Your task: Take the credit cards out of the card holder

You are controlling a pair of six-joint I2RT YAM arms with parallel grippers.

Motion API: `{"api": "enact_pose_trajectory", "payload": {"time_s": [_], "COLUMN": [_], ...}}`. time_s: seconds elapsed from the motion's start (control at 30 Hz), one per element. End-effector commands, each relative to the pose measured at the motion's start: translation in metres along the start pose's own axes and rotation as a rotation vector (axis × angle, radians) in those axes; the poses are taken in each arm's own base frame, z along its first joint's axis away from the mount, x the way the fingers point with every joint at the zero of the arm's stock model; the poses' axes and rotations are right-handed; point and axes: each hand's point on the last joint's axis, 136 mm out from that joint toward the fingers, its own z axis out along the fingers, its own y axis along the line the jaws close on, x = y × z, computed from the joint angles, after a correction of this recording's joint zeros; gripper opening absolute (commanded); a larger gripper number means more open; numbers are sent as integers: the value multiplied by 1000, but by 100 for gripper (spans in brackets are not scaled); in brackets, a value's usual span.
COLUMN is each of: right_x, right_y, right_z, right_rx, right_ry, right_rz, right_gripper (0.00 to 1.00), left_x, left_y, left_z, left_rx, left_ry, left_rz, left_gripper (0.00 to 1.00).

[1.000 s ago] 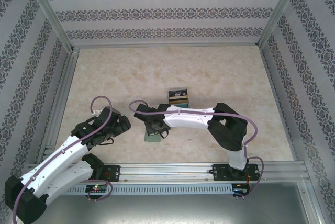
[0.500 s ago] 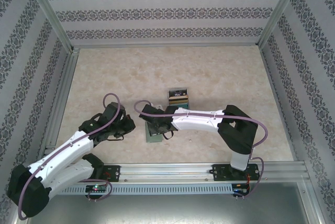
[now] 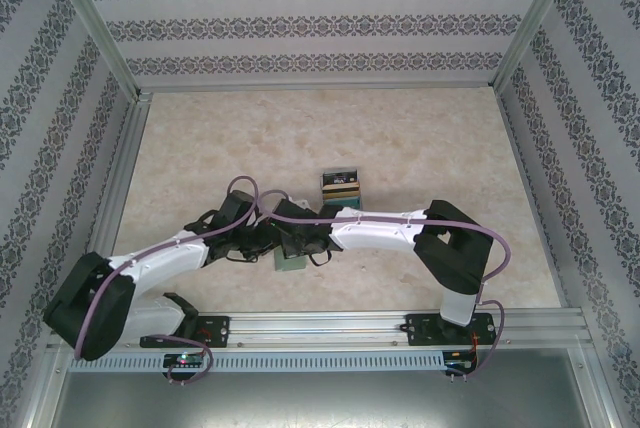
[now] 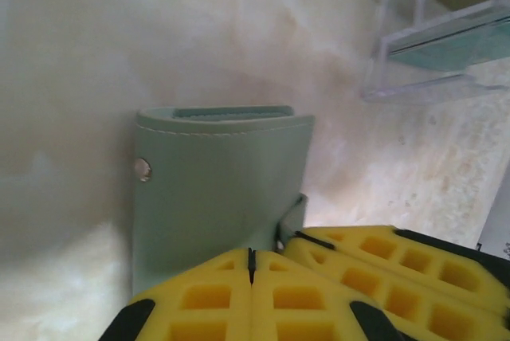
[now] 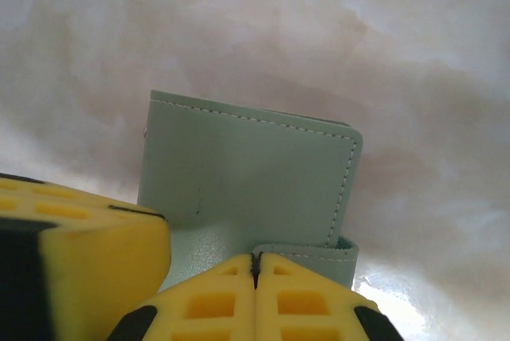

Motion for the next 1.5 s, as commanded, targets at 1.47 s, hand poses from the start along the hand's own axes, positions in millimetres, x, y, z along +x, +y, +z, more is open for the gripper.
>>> {"api": "enact_pose_trajectory", "payload": {"time_s": [1.47], "right_x": [-1], "right_y": [2], "right_z": [-8], "right_rx": [65], "right_ry": [71], "right_rz": [-132], "right_gripper": [39], "left_x": [-39], "left_y": [51], "left_z": [-62], "left_rx": [-215], "left_ry": [-142], "left_rz": [-125], "left_gripper": [3]}}
